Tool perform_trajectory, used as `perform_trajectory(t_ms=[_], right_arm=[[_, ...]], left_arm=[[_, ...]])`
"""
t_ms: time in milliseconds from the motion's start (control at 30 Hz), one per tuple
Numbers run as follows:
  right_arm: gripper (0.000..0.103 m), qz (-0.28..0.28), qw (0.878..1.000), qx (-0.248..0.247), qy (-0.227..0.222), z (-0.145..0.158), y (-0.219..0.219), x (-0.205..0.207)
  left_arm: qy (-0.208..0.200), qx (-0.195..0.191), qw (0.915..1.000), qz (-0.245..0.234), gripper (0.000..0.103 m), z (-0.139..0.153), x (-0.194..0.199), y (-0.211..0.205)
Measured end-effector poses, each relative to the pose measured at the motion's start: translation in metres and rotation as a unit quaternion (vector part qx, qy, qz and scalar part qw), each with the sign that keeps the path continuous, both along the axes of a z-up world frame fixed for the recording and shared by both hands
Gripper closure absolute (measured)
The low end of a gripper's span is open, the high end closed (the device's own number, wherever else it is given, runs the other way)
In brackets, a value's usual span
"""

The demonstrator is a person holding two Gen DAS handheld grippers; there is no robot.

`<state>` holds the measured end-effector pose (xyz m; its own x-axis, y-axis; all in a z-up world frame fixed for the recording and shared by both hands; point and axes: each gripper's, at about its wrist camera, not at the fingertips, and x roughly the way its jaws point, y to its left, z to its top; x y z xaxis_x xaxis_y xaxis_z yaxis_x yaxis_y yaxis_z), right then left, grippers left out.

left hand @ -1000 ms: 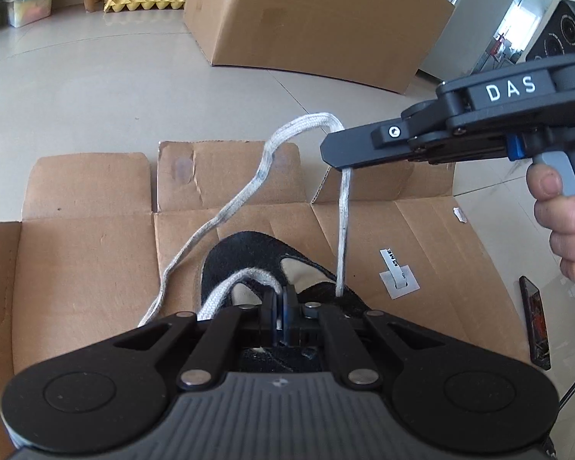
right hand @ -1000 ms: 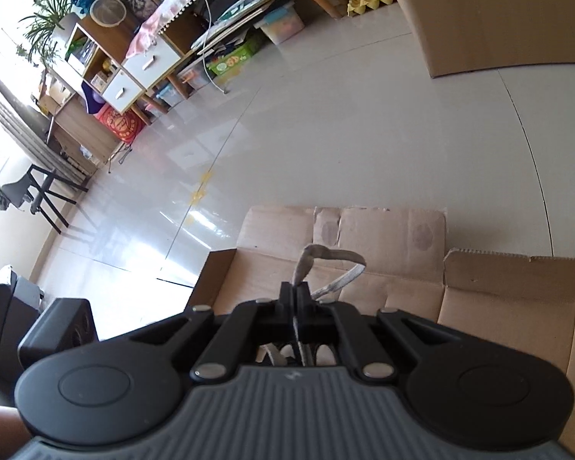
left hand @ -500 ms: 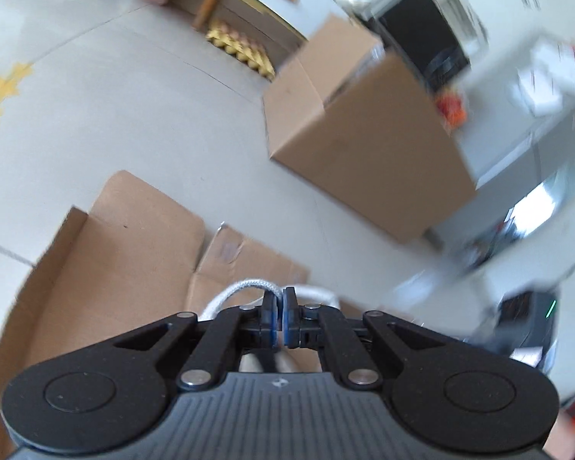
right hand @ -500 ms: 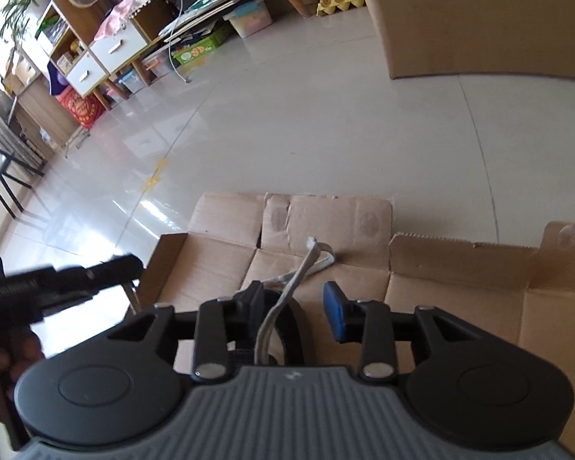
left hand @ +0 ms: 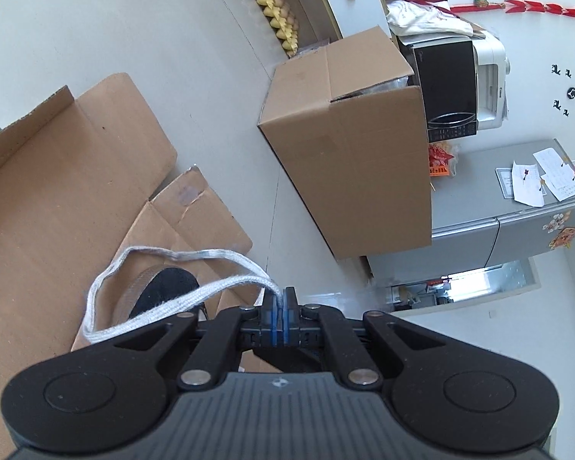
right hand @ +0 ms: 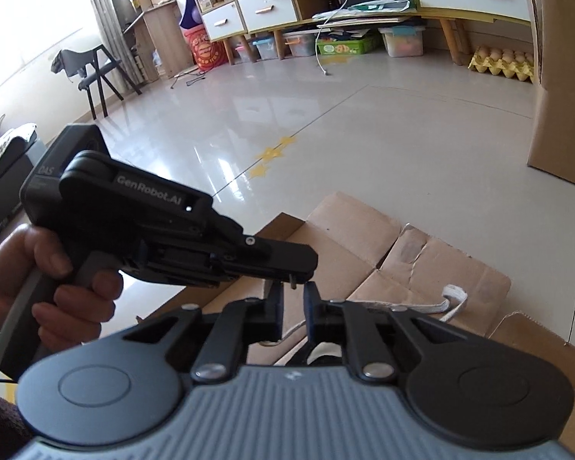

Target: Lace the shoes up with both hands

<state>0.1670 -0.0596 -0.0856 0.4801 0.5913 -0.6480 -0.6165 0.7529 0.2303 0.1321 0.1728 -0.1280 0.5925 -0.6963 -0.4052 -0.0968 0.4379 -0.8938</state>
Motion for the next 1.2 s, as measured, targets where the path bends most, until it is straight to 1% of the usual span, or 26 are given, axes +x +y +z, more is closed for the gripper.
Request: perform_trajectory(t_ms=[67,100,200,267,300,333,367,433,467,500,533,567,600,633,667,700,733,833,933,967,1000,1067,1167,1200], right_arm=[[0.094,0.004,1.000,0.000,0.002,0.000,-0.001,0.000],[0.099,0.006,1.000,0.000,0.002,-0.001,-0.001,0.000],[0.101,0.013,1.000,-0.004,-0.001,-0.001,-0.001,0.000],[0.101,0.019,1.000,-0.013,-0.010,-0.002,0.000,-0.002],[0.101,0.023,0.999,-0.023,-0.019,-0.001,0.001,-0.005],[0.101,0.026,0.999,-0.033,-0.027,0.000,0.002,-0.007],[0.101,0.030,0.998,-0.043,-0.035,0.000,0.003,-0.010],[0.101,0.042,0.996,-0.065,-0.050,0.000,0.001,-0.011],[0.101,0.049,0.994,-0.075,-0.058,0.000,0.001,-0.013],[0.101,0.060,0.993,-0.085,-0.064,0.001,0.002,-0.014],[0.101,0.073,0.990,-0.095,-0.071,0.001,0.003,-0.016],[0.101,0.083,0.988,-0.103,-0.075,0.001,0.004,-0.018],[0.101,0.093,0.986,-0.110,-0.078,0.001,0.005,-0.019],[0.101,0.103,0.984,-0.118,-0.082,0.001,0.007,-0.021],[0.101,0.113,0.982,-0.125,-0.086,0.001,0.008,-0.023],[0.101,0.123,0.979,-0.133,-0.090,0.000,0.010,-0.025],[0.101,0.133,0.977,-0.140,-0.093,0.000,0.011,-0.026],[0.101,0.157,0.969,-0.160,-0.103,-0.006,0.014,-0.035],[0.101,0.163,0.967,-0.166,-0.103,-0.008,0.014,-0.036],[0.101,0.165,0.966,-0.168,-0.103,-0.008,0.014,-0.035],[0.101,0.167,0.966,-0.170,-0.103,-0.009,0.014,-0.035],[0.101,0.171,0.964,-0.174,-0.103,-0.009,0.014,-0.035],[0.101,0.175,0.963,-0.179,-0.102,-0.012,0.016,-0.037],[0.101,0.176,0.963,-0.180,-0.101,-0.013,0.016,-0.037]], left_arm=[[0.003,-0.002,1.0000,-0.001,0.101,-0.002,0.001,0.000],[0.004,-0.002,1.0000,-0.002,0.101,-0.002,0.001,0.000],[0.001,0.003,0.9999,-0.010,0.101,-0.002,0.000,0.001],[0.001,0.019,0.9993,-0.031,0.093,0.001,0.003,0.002],[0.002,0.029,0.9986,-0.045,0.079,0.003,0.006,0.002],[0.002,0.041,0.9974,-0.060,0.057,0.005,0.007,0.003],[-0.011,0.066,0.9945,-0.081,0.051,0.010,0.007,0.003],[-0.036,0.117,0.9849,-0.123,0.050,0.019,0.006,0.004],[-0.054,0.149,0.9766,-0.145,0.050,0.025,0.005,0.003],[-0.099,0.222,0.9528,-0.182,0.050,0.035,-0.001,-0.007],[-0.143,0.292,0.9202,-0.217,0.050,0.045,-0.007,-0.016],[-0.185,0.357,0.8810,-0.250,0.050,0.054,-0.012,-0.026],[-0.216,0.397,0.8476,-0.278,0.050,0.055,-0.018,-0.037],[-0.246,0.435,0.8105,-0.305,0.050,0.056,-0.024,-0.047],[-0.275,0.471,0.7696,-0.331,0.051,0.056,-0.030,-0.058],[-0.301,0.502,0.7296,-0.354,0.054,0.057,-0.035,-0.067],[-0.313,0.507,0.7165,-0.362,0.057,0.055,-0.037,-0.072],[-0.348,0.522,0.6766,-0.386,0.062,0.050,-0.042,-0.086],[-0.357,0.525,0.6596,-0.402,0.069,0.047,-0.043,-0.094],[-0.359,0.527,0.6553,-0.405,0.070,0.047,-0.043,-0.095],[-0.363,0.530,0.6472,-0.410,0.071,0.045,-0.044,-0.097],[-0.366,0.532,0.6401,-0.416,0.071,0.044,-0.044,-0.100],[-0.372,0.530,0.6352,-0.421,0.071,0.043,-0.044,-0.104],[-0.375,0.530,0.6319,-0.423,0.074,0.043,-0.044,-0.105]])
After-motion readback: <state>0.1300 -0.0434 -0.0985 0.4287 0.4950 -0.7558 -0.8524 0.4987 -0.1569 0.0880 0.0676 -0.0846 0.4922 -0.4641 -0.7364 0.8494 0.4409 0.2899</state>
